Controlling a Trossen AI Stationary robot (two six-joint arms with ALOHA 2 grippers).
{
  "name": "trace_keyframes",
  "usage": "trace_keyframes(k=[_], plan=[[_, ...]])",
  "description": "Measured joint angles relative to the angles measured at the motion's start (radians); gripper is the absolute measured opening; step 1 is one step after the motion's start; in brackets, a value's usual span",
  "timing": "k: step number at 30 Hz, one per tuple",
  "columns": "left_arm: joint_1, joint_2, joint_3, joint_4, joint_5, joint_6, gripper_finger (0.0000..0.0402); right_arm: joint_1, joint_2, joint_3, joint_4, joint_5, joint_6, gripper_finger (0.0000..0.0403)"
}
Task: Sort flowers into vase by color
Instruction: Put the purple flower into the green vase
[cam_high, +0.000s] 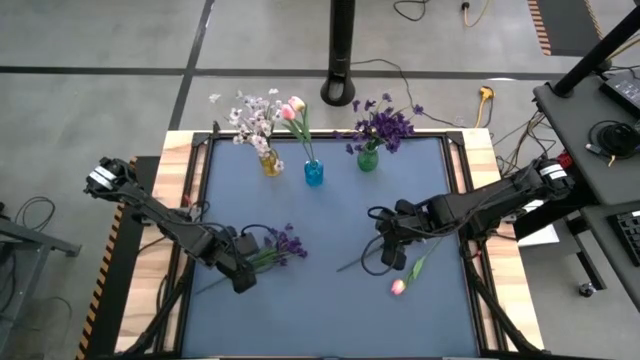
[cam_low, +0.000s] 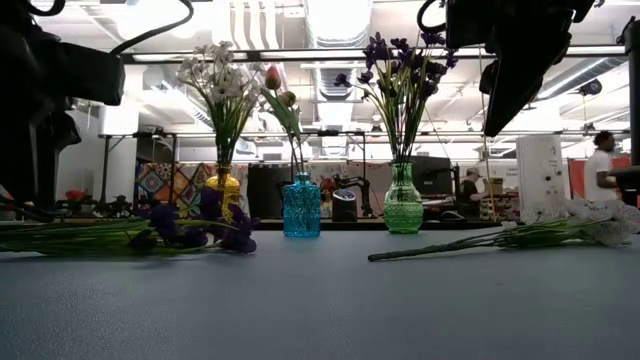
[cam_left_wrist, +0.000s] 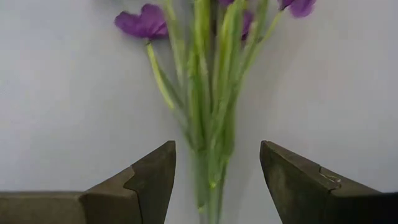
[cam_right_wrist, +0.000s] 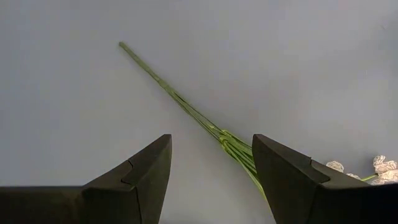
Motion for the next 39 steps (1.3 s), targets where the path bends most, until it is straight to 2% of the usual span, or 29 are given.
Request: trace_keyframes(k=[7,15,24,32,39], plan=[[0.0,0.0,0.0,-0.043,0.037,0.0,0.0224,0.0,0.0,0.0,0.0,0.0,0.0,0.0215],[-0.02,0.01,-0.004,-0.042,0.035,0.043,0.0279,0.0,0.0,0.0,0.0,0.0,0.0,0.0215],[-0.042,0.115,0.002,-0.034,0.035,0.073,0.029,0.0,0.0,-0.008,0.002,0.001,0.0,0.0215],[-0.044,0.198,0.03,-0.034,0.063,0.08,0.0269,0.0,0.0,-0.009,0.007,0.001,0.0,0.0215],[-0.045,0.226,0.04,-0.026,0.096,0.068,0.0207,0.0,0.0,-0.009,0.009,0.001,0.0,0.0215]])
